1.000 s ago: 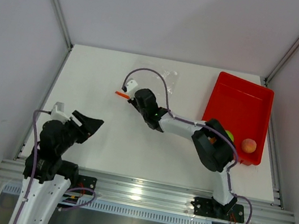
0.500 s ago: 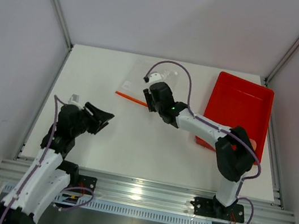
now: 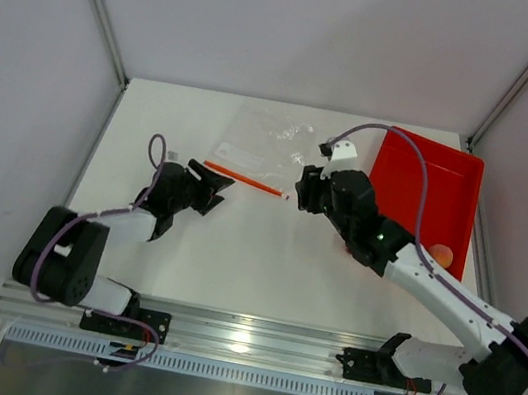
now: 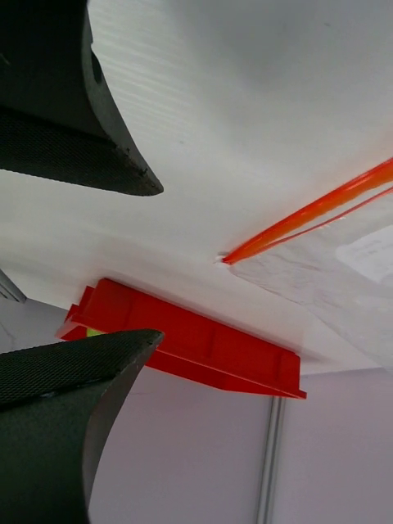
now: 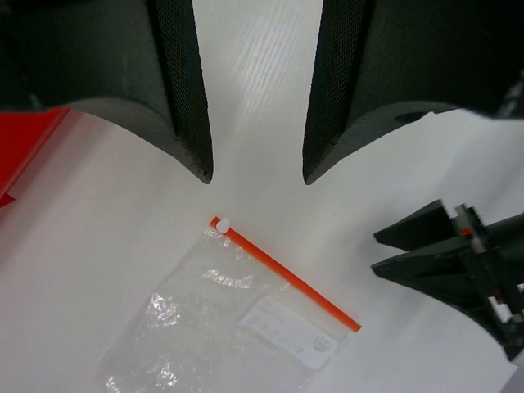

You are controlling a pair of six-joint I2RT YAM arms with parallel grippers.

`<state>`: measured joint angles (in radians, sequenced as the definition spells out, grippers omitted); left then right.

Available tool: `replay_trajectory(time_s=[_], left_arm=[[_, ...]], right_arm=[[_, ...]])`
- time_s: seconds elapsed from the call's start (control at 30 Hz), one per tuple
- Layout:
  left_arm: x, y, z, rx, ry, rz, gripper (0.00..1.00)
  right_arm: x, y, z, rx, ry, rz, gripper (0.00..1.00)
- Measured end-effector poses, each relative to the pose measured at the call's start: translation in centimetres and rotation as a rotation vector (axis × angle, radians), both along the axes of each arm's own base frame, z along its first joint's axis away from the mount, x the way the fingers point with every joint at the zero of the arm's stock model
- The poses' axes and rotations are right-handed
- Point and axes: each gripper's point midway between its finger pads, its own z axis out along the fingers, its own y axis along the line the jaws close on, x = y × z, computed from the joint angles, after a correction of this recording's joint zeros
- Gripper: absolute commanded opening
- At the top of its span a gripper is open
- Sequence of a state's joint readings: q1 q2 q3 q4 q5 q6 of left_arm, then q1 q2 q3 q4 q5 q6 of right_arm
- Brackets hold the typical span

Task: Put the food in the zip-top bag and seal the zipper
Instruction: Pick up the zipper food storage bag at the center of the board.

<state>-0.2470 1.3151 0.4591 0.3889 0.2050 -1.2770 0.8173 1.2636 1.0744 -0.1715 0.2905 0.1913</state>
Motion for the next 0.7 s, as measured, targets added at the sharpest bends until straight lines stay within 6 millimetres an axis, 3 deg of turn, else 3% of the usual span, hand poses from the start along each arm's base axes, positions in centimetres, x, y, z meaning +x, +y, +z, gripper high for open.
replay_trajectory(time_s=[0.3,0.53,0.7], left_arm=[[5.7,-2.4,-1.8,-0.082,-0.03,0.009,0.56],[8.1,-3.2,-1.9,-0.112,-0.04,0.018,0.5],[8.7,-3.4,-2.0,-0.11,-0.026,0.02,0.47]], right_arm=[[-2.1,-5.3,1.8,0.063,-0.066,-0.057,0.51],[-2.8,-6.8,1.4,0.065,-0.079,-0.074,0.5],[-2.6,-7.3,1.2,0.06,-0.078,-0.086,0.5]])
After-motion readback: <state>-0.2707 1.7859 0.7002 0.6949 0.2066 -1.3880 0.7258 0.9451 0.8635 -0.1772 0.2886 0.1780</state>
